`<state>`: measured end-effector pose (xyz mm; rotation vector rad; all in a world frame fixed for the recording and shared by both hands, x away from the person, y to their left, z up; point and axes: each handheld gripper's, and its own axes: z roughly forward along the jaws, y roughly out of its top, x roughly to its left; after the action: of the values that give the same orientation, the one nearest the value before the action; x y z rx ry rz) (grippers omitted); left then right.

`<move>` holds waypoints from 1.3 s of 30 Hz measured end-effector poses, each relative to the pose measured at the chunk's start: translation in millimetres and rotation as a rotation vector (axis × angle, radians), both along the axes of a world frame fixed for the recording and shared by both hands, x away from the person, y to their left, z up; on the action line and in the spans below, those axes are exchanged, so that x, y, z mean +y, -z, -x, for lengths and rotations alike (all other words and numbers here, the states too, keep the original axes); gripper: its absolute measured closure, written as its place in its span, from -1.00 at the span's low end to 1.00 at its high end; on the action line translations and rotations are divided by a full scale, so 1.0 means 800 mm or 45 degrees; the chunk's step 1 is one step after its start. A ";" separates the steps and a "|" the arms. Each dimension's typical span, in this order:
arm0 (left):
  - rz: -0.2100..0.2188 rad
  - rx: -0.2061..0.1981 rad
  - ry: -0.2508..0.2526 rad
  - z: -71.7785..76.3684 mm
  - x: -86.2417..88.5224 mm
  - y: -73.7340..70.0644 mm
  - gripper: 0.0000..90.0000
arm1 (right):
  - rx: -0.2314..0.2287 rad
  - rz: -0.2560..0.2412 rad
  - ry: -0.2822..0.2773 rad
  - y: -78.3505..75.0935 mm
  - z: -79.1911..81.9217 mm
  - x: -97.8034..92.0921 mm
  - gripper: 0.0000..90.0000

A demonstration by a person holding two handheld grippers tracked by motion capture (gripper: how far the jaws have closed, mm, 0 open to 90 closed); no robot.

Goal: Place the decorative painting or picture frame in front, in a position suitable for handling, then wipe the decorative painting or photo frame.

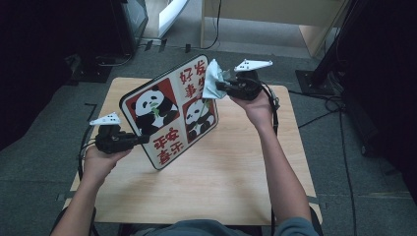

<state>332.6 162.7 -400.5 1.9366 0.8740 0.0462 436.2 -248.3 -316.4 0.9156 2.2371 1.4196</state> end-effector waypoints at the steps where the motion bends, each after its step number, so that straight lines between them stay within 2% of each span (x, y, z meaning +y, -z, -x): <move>1: -0.001 0.000 0.000 0.000 0.000 0.000 0.75 | 0.002 -0.010 -0.005 -0.003 -0.001 0.002 0.74; 6: 0.009 0.004 -0.001 0.000 0.001 0.001 0.75 | -0.029 -0.013 -0.022 -0.009 -0.007 0.012 0.74; 14: 0.005 0.007 -0.002 0.001 0.000 0.000 0.75 | -0.033 0.010 -0.029 -0.004 -0.016 0.024 0.74; 20: 0.003 0.011 0.001 0.000 -0.001 0.000 0.74 | -0.045 -0.015 -0.041 -0.003 -0.020 0.029 0.74; 27: -0.004 0.007 0.006 -0.001 -0.001 0.000 0.74 | -0.019 -0.037 -0.053 0.004 -0.025 0.029 0.74; 28: -0.005 0.007 0.007 -0.001 -0.002 0.000 0.74 | -0.044 -0.045 -0.047 0.001 -0.023 0.029 0.74; 33: -0.011 0.002 0.013 -0.001 -0.002 -0.001 0.74 | -0.082 -0.087 -0.064 -0.012 -0.019 0.031 0.74; 37: -0.015 0.003 0.018 -0.002 -0.001 -0.001 0.74 | -0.085 -0.041 -0.058 -0.005 -0.026 0.036 0.74; 39: -0.019 0.002 0.021 -0.002 -0.002 -0.001 0.74 | -0.052 -0.042 -0.053 0.001 -0.031 0.036 0.74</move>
<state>334.2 161.2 -399.4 1.9580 0.8611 0.0416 460.8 -219.2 -316.9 0.8475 2.2208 1.4845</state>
